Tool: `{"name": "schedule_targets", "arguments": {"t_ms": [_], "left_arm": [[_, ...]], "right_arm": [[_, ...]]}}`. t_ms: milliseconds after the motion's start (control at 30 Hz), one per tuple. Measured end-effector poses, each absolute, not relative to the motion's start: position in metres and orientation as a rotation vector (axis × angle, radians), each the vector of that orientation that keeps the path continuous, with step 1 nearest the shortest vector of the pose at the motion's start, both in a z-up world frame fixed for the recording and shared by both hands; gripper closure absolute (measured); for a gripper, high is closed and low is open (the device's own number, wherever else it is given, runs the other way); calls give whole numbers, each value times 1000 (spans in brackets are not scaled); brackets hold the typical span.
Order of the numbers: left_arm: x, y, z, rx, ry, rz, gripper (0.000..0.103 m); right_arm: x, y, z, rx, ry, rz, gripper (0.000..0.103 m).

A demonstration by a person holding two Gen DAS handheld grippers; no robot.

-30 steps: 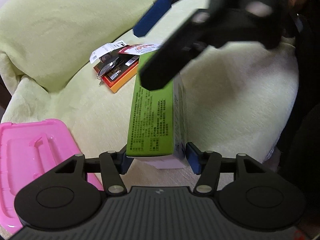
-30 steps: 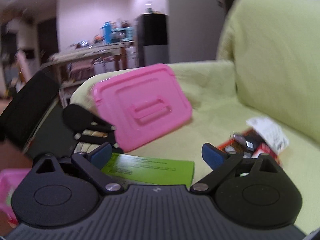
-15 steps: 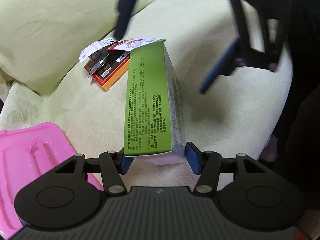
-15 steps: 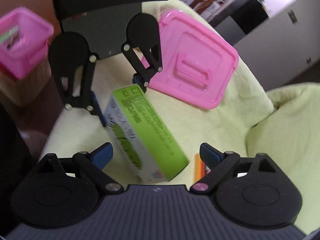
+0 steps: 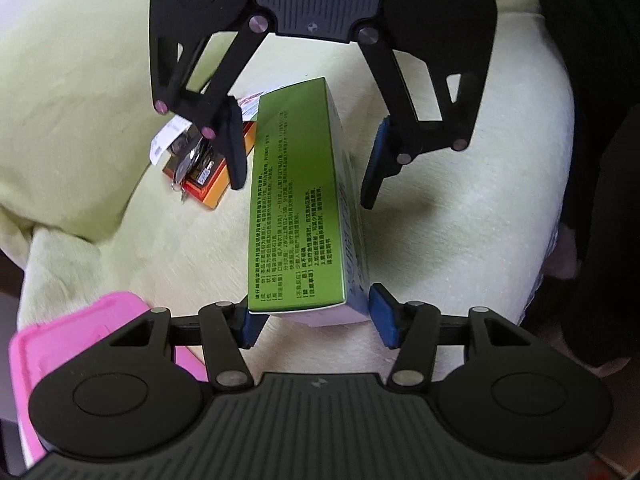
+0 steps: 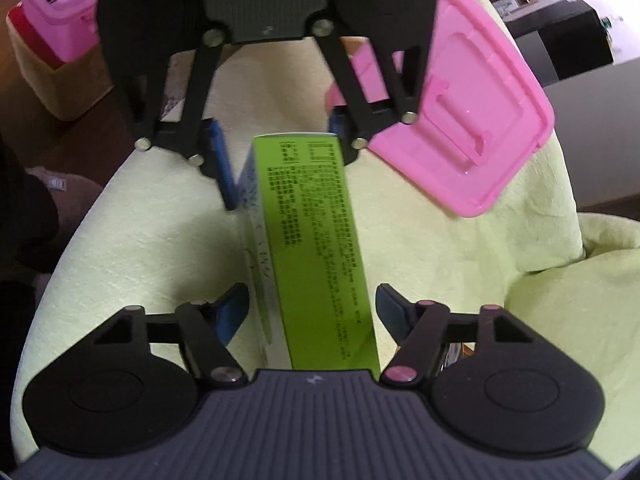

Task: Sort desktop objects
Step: 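Grasp the box's upper end with the right gripper while the left gripper holds its lower end, then carry the box held by both grippers over the pink tub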

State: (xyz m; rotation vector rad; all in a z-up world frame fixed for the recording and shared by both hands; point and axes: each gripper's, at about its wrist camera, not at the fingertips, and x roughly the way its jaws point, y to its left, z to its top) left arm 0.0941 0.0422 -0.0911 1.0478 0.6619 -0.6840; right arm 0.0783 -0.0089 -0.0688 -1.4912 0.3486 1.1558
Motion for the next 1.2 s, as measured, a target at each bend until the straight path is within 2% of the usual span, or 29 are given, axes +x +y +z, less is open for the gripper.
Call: {"name": "schedule_targets", "arguments": {"t_ms": [167, 200, 233, 300, 333, 833, 1200], "left_arm": [[86, 39, -95, 1082, 629, -674, 50], [88, 37, -97, 1086, 627, -676, 51], [88, 35, -100, 1094, 625, -677, 52], [85, 32, -103, 1129, 615, -675, 53], [83, 30, -105, 1149, 610, -673, 55], [54, 20, -75, 1213, 562, -645, 58], [-2, 33, -49, 1236, 572, -576, 58]], "right_arm": [[66, -18, -78, -1520, 321, 1140, 44], [67, -16, -80, -1525, 323, 1141, 47], [65, -17, -81, -1527, 327, 1140, 55], [61, -19, -83, -1533, 330, 1129, 65], [60, -20, -84, -1537, 325, 1120, 67], [25, -34, -50, -1496, 298, 1036, 68], [-17, -8, -27, -1477, 231, 1056, 68]]}}
